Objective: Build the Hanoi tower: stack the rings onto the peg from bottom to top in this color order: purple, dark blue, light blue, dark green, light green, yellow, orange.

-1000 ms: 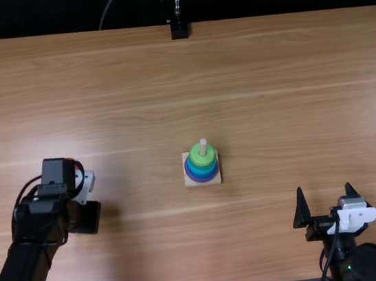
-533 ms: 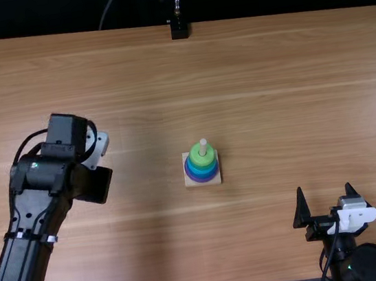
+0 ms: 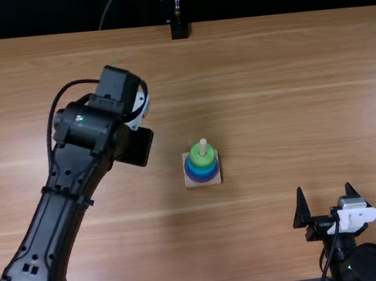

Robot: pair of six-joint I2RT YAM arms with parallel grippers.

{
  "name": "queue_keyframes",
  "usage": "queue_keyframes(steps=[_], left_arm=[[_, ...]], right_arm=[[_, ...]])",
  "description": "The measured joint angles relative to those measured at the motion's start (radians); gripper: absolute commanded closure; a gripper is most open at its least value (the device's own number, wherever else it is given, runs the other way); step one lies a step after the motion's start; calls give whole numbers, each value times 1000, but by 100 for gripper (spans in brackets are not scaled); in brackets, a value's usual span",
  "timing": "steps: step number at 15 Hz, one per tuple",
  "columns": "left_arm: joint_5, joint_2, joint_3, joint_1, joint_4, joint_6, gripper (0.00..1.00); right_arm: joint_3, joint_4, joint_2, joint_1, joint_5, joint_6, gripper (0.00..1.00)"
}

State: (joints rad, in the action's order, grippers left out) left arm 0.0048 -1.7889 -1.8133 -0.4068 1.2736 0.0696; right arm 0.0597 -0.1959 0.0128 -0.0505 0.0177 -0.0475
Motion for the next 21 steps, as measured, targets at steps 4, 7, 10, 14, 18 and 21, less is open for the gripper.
queue_keyframes(steps=[4,7,10,14,18,21], left_arm=[[3,-117,-155,-95,4,57,100],[3,-169,-256,-151,12,113,100],[3,-196,-322,-188,14,145,100],[3,-209,-327,-231,14,177,100],[3,-215,-327,-242,14,196,100],[3,-215,-327,-243,14,197,100]], right_arm=[[0,0,0,0,-1,0,0],[0,0,0,0,0,0,0],[0,0,0,0,0,0,0],[0,0,0,0,0,0,0],[0,0,0,0,0,0,0],[0,0,0,0,0,0,0]])
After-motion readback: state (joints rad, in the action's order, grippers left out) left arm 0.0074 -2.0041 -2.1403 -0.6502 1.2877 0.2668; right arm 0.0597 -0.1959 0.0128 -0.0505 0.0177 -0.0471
